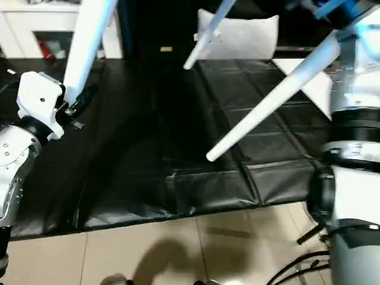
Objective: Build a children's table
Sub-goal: Flip table
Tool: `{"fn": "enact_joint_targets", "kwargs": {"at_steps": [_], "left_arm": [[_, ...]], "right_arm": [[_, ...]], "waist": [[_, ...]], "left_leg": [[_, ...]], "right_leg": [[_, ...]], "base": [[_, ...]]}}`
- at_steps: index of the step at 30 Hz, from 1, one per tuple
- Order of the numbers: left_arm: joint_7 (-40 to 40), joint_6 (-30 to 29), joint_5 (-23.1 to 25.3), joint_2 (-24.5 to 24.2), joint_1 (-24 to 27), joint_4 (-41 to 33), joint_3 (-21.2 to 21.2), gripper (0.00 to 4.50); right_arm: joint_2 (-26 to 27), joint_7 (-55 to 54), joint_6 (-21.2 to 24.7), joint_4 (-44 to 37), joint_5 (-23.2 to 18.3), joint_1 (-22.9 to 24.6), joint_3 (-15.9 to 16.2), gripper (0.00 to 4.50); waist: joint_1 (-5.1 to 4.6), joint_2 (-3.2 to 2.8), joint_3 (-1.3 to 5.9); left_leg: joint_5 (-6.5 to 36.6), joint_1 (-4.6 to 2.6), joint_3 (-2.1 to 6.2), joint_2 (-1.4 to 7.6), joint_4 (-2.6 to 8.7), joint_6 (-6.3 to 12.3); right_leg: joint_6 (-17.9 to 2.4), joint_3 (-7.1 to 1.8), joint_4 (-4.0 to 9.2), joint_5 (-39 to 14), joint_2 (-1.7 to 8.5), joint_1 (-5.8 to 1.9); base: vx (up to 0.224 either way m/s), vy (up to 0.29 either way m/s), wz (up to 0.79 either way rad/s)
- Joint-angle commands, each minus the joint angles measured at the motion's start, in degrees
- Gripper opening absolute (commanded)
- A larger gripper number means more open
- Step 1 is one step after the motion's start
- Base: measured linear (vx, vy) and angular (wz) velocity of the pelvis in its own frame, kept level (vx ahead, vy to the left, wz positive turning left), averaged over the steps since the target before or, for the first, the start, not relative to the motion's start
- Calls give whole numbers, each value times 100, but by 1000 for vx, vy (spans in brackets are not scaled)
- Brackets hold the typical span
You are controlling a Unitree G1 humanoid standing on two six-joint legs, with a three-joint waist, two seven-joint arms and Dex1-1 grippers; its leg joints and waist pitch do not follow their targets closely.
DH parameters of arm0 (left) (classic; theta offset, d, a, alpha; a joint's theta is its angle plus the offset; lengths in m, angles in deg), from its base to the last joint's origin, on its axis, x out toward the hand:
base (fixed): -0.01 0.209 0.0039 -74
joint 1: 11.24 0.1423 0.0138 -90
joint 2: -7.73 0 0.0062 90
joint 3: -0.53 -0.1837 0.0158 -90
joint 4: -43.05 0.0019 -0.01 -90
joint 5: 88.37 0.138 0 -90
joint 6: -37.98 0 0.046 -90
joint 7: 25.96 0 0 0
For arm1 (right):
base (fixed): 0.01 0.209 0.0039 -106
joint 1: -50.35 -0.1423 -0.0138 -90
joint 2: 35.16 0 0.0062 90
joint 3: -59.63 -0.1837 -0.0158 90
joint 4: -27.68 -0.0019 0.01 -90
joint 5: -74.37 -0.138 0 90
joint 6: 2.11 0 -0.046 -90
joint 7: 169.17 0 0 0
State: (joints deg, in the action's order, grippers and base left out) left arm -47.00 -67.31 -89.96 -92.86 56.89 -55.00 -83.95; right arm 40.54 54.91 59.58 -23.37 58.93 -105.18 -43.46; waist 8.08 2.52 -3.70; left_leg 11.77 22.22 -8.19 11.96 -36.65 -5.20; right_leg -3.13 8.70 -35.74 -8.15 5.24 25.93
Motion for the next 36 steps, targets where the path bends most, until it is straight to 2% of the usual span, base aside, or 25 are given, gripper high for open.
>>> {"fn": "enact_joint_targets", "kwargs": {"at_steps": [1,3,4,5,6,7,8,9,10,13,14,16,17,19,20,23,24,26,27,28,29,31,33,35,36], "left_arm": [[238,-377,-10,11,216,434,259,148],[244,-356,-9,38,247,501,226,148],[244,-356,-9,38,247,501,226,147],[241,-328,-17,69,259,544,209,147],[241,-324,-16,73,259,550,205,147],[237,-303,-13,92,249,580,179,147],[233,-296,-13,101,242,592,166,147],[232,-295,-13,102,241,593,165,147],[215,-304,-14,91,217,580,151,146],[217,-308,-17,64,217,572,150,145],[218,-309,-20,51,230,561,161,144],[221,-317,-17,36,256,535,171,143],[225,-327,-7,23,282,507,176,143],[243,-344,1,17,300,492,183,143],[263,-344,1,27,300,500,190,143],[288,-333,3,42,305,514,198,143],[299,-329,9,43,320,527,199,143],[315,-330,7,44,341,529,201,143],[328,-324,12,46,363,535,195,143],[353,-306,27,53,402,557,187,143],[357,-304,28,56,407,560,187,143],[379,-284,36,70,453,688,194,143],[401,-254,43,82,484,803,205,143],[418,-233,55,85,500,879,209,143],[423,-225,57,87,506,913,211,143]], "right_arm": [[-165,-440,-50,-731,-919,-373,-1008,450],[-120,-341,120,-1015,-1031,-100,-919,450],[-120,-341,120,-1015,-1031,-100,-919,450],[-135,-160,246,-1168,-927,164,-682,450],[-137,-144,244,-1189,-884,208,-639,450],[-178,-169,98,-1247,-467,439,-391,450],[-228,-274,-111,-1212,-118,532,-265,450],[-235,-289,-138,-1207,-75,542,-251,450],[-357,-363,-813,-1031,417,532,-109,450],[-354,-481,-1099,-936,507,428,-158,450],[-422,-648,-1327,-816,787,353,-128,450],[-508,-842,-1573,-722,1150,290,-72,450],[-564,-983,-1745,-689,1414,261,-23,450],[-610,-903,-1943,-676,1564,230,152,450],[-593,-854,-2009,-635,1561,209,244,450],[-451,-895,-1950,-556,1370,186,200,450],[-340,-1012,-1791,-516,1219,193,113,450],[-235,-1142,-1648,-460,1089,199,31,450],[-150,-1181,-1512,-447,920,213,-42,450],[51,-1240,-1092,-477,430,259,-250,450],[81,-1251,-1023,-485,353,267,-285,450],[230,-1344,-455,-689,-279,546,-569,450],[305,-1384,-165,-908,-684,839,-704,450],[368,-1389,63,-1099,-944,1079,-775,450],[396,-1398,152,-1179,-1028,1183,-796,450]], "waist": [[-25,-46,502],[-16,-42,497],[-7,-45,495],[6,-139,489],[-15,-86,485],[-8,-120,483],[-12,-99,476],[-10,-86,475],[-13,-75,448],[-71,-72,432],[-99,-31,434],[-149,-64,430],[-151,-49,431],[-168,-45,427],[-180,17,435],[-173,-35,446],[-180,8,450],[-188,-3,458],[-197,5,456],[-205,12,451],[-203,4,458],[-189,-7,456],[-174,-9,470],[-171,-44,464],[-176,-37,463]], "left_leg": [[458,-21,-70,95,365,527],[525,-22,-66,100,375,497],[527,-13,-59,105,386,430],[556,-24,-45,106,392,395],[620,-25,-60,97,393,378],[661,-27,-54,98,401,339],[692,-15,-59,88,400,321],[730,-12,-62,72,398,297],[870,-12,-73,53,407,213],[1154,-26,-74,20,404,182],[1179,-20,-76,19,402,197],[1266,-36,-61,24,402,232],[1273,-33,-60,32,399,231],[1325,-26,-58,23,398,267],[1309,-21,-66,26,390,301],[1219,-18,-53,43,398,344],[1183,-19,-56,49,399,354],[1164,-25,-49,59,409,351],[1157,-27,-49,63,413,345],[1164,-35,-54,61,421,362],[1163,-36,-54,64,423,371],[1078,-45,-49,68,431,377],[1039,-44,-49,75,434,328],[1007,-38,-43,64,446,311],[1035,-43,-48,58,448,304]], "right_leg": [[-955,-369,294,-1082,272,-493],[-913,-367,306,-1158,271,-497],[-821,-370,311,-1197,274,-508],[-819,-367,308,-1201,279,-493],[-764,-367,342,-1215,264,-496],[-743,-368,353,-1214,267,-499],[-707,-364,356,-1252,266,-501],[-661,-360,361,-1328,265,-509],[-465,-336,412,-1846,265,-501],[-166,-300,510,-2526,266,-489],[-125,-294,520,-2566,264,-489],[-150,-276,533,-2584,249,-458],[-156,-278,533,-2569,257,-454],[-158,-268,524,-2564,249,-464],[-133,-272,520,-2547,244,-464],[-176,-290,487,-2364,247,-462],[-215,-296,462,-2251,242,-461],[-275,-304,449,-2120,241,-465],[-326,-310,437,-2041,238,-462],[-354,-318,433,-1993,236,-465],[-358,-323,427,-1964,243,-473],[-354,-335,424,-1844,240,-477],[-354,-333,422,-1784,247,-481],[-336,-335,431,-1690,239,-495],[-324,-329,445,-1738,240,-495]], "base": [[0,0,0],[0,0,0],[0,0,0],[0,0,0],[0,0,0],[0,0,0],[0,0,0],[0,0,0],[0,0,0],[0,0,0],[0,0,0],[0,0,0],[0,0,0],[0,0,0],[0,0,0],[0,0,0],[0,0,0],[0,0,0],[0,0,0],[0,0,0],[0,0,0],[0,0,0],[0,0,0],[0,0,0],[0,0,0]]}}
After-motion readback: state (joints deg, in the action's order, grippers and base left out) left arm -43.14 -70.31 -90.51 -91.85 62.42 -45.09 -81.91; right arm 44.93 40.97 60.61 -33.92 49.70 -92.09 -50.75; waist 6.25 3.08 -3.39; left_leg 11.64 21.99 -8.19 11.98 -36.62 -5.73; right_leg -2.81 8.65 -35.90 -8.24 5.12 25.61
